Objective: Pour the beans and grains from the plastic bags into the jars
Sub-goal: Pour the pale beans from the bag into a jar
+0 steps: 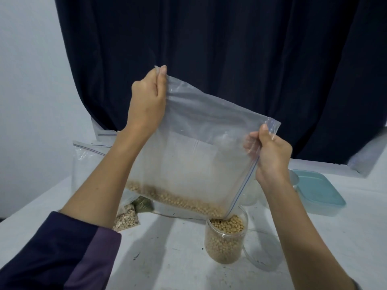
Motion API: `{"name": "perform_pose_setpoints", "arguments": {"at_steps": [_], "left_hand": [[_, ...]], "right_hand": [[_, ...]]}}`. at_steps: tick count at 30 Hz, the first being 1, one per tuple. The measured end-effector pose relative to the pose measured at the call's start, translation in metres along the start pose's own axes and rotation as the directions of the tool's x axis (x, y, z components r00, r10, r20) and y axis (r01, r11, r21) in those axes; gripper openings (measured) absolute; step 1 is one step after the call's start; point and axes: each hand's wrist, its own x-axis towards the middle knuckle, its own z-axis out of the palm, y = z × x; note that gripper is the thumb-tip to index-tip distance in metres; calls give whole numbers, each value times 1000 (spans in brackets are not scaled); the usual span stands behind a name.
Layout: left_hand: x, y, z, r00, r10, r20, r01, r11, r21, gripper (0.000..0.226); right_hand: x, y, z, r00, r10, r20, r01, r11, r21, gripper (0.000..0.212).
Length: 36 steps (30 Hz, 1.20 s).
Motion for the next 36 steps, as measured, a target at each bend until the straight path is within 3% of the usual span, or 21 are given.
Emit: {"name": "perform_pose_setpoints", "arguments": {"at_steps": [36], "left_hand": [[-5, -8, -15, 997, -33, -67, 32, 999, -4, 46]], "right_hand": [[-7, -7, 16, 996, 14, 83, -10, 998, -55, 34]]}}
